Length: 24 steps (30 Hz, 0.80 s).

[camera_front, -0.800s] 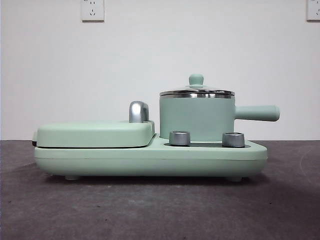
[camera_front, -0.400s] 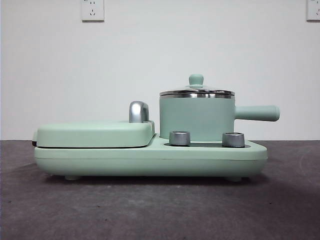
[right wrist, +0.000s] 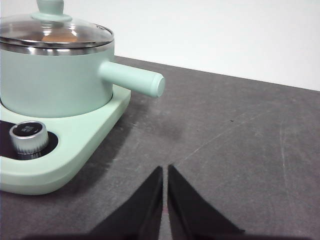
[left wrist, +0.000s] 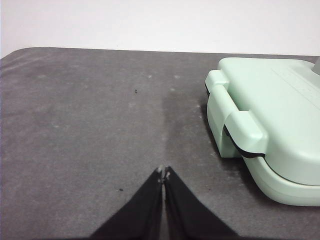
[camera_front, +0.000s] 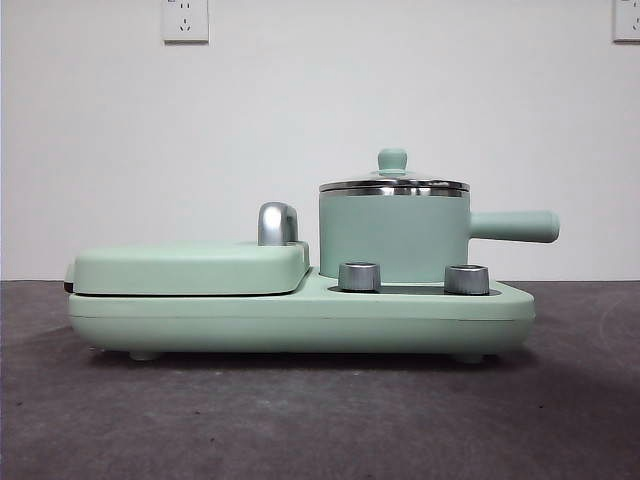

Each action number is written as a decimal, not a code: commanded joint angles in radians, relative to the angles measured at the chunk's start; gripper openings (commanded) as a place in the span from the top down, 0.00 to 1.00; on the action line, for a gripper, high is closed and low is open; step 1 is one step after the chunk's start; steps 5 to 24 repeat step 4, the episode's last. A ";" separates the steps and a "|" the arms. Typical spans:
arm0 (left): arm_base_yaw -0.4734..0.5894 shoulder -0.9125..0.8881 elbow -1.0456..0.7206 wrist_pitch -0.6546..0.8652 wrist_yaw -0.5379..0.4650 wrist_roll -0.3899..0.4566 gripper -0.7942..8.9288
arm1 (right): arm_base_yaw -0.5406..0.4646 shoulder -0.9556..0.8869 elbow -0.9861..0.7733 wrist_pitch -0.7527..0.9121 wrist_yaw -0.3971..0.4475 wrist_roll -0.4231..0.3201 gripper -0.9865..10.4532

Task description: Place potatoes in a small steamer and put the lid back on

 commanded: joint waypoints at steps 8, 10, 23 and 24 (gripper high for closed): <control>0.002 -0.001 -0.018 -0.008 0.000 -0.006 0.91 | 0.002 -0.003 -0.005 0.011 0.001 0.008 0.90; 0.002 -0.001 -0.018 -0.008 0.000 -0.006 0.91 | 0.002 -0.003 -0.005 0.011 0.001 0.008 0.90; 0.002 -0.001 -0.018 -0.008 0.000 -0.006 0.91 | 0.002 -0.003 -0.005 0.011 0.001 0.008 0.90; 0.002 -0.001 -0.018 -0.008 0.000 -0.006 0.91 | 0.002 -0.003 -0.005 0.011 0.001 0.008 0.90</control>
